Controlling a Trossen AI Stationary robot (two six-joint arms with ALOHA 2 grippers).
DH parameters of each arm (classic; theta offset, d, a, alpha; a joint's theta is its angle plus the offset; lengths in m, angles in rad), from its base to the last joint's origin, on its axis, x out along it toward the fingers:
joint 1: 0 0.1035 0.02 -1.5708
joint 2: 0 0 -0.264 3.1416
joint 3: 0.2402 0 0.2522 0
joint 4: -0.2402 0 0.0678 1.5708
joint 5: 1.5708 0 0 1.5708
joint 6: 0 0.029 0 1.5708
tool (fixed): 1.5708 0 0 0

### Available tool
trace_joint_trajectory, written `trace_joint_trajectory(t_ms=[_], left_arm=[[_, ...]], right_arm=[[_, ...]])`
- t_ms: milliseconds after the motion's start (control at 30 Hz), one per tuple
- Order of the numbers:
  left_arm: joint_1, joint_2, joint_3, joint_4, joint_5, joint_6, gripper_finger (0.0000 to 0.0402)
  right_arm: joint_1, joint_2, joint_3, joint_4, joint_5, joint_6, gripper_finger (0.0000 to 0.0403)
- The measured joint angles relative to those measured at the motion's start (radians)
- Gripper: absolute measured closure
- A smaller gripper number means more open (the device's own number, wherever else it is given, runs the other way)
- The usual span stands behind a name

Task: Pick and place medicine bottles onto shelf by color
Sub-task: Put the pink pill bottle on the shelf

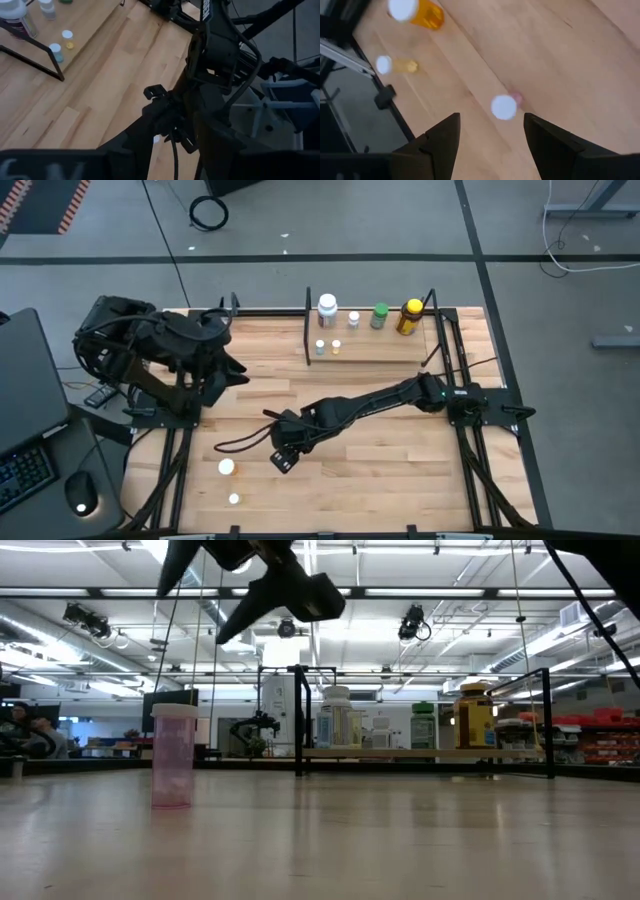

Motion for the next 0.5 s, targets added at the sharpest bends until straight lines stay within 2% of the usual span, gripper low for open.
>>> trace_joint_trajectory(t_ms=[267, 500], left_arm=[[0.000, 0.003, -0.021, 0.001, 0.030, 0.042, 0.0252], [0.000, 0.003, -0.139, 0.001, 0.031, 0.102, 0.0255]], right_arm=[[0.017, 0.000, -0.014, 0.020, 0.044, 0.100, 0.0176], [0.024, 0.000, -0.038, 0.016, 0.051, 0.188, 0.0176]])
